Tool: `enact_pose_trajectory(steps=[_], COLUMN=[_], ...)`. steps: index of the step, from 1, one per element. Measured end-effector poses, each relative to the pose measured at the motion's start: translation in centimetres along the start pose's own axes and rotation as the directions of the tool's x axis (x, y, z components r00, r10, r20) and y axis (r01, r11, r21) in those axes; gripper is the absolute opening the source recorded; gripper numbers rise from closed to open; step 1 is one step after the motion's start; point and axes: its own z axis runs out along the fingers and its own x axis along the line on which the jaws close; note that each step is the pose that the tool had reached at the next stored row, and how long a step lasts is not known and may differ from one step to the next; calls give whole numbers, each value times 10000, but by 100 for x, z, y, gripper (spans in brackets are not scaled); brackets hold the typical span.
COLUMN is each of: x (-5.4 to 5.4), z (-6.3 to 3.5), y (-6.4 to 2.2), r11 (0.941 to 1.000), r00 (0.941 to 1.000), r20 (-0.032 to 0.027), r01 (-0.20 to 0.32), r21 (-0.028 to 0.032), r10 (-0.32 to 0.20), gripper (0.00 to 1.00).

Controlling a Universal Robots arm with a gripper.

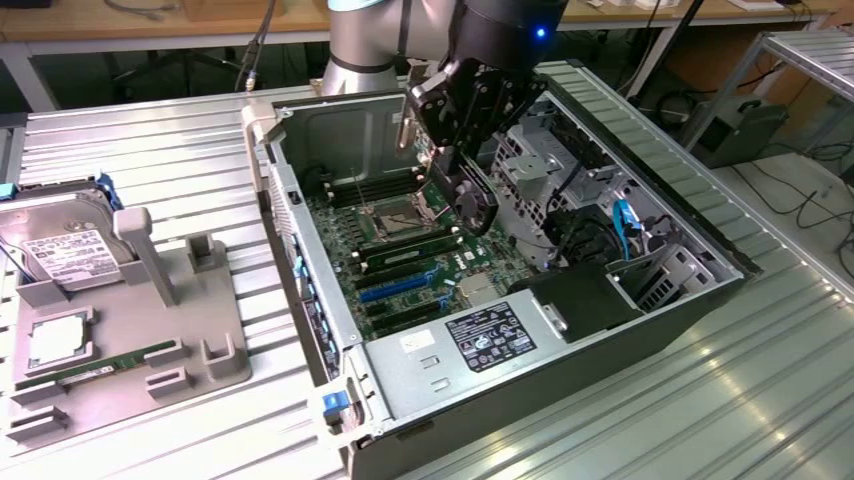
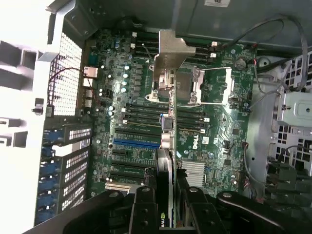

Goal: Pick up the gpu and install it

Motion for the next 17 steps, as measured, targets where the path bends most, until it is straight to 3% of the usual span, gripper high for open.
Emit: enact_pose_trajectory(steps=[1, 3, 8, 11, 13, 16, 17], x=[0, 0, 0, 0, 0, 0, -1], z=[0, 0, 0, 0, 0, 0, 1], y=[0, 0, 0, 0, 0, 0, 0], r11=[9988, 9960, 9788, 9599, 9415, 9228, 9126], r00=[9988, 9959, 9788, 9598, 9413, 9226, 9124], r20=[-29, -52, -122, -171, -197, -208, -214], r01=[495, 898, 2047, 2802, 3371, 3853, 4088], r21=[3, 5, 10, 11, 6, 1, 3], r10=[-495, -898, -2047, -2802, -3370, -3852, -4087], gripper=[26, 26, 26, 26, 26, 26, 26])
